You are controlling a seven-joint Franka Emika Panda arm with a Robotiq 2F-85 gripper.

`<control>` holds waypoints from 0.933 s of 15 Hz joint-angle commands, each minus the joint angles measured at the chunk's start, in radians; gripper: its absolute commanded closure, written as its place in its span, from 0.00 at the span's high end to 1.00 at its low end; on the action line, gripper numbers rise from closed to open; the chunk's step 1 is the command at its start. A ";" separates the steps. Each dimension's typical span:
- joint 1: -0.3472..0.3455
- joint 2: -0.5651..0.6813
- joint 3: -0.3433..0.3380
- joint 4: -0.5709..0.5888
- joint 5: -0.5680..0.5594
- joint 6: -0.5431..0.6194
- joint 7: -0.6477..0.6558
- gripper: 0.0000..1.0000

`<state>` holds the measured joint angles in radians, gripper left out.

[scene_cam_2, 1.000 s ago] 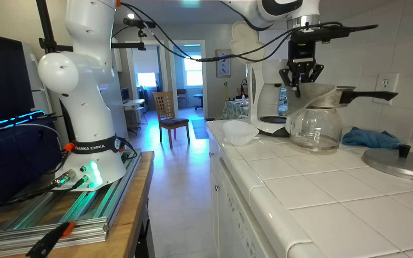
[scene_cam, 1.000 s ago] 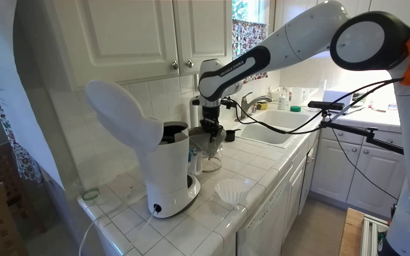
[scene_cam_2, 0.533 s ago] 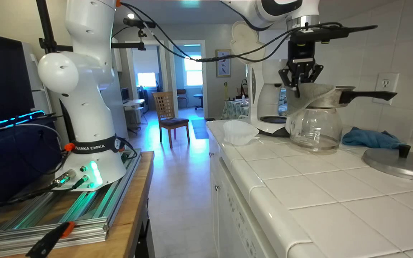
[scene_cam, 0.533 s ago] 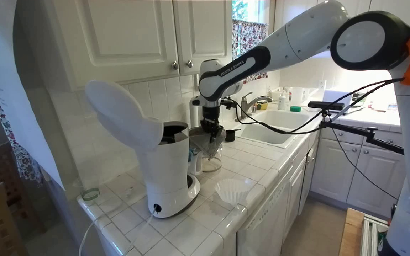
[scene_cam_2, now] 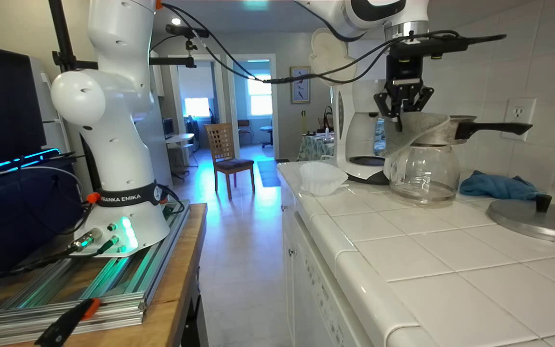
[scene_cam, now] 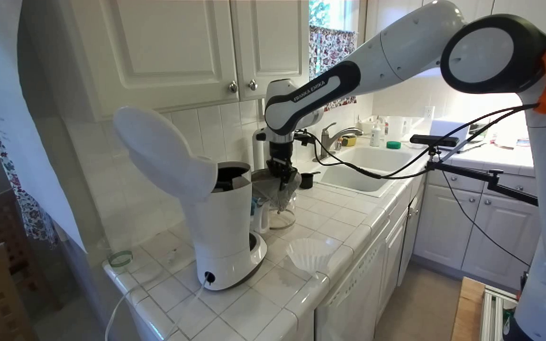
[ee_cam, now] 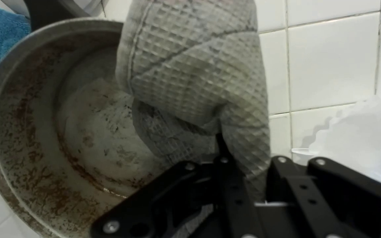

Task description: Pick up the cloth and use it to pick up the pot on the counter

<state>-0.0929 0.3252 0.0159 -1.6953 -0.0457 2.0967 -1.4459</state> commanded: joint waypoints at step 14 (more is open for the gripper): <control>-0.004 -0.107 -0.030 -0.192 -0.026 0.203 0.195 0.03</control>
<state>-0.0930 0.2722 0.0045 -1.7991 -0.0470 2.2195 -1.3138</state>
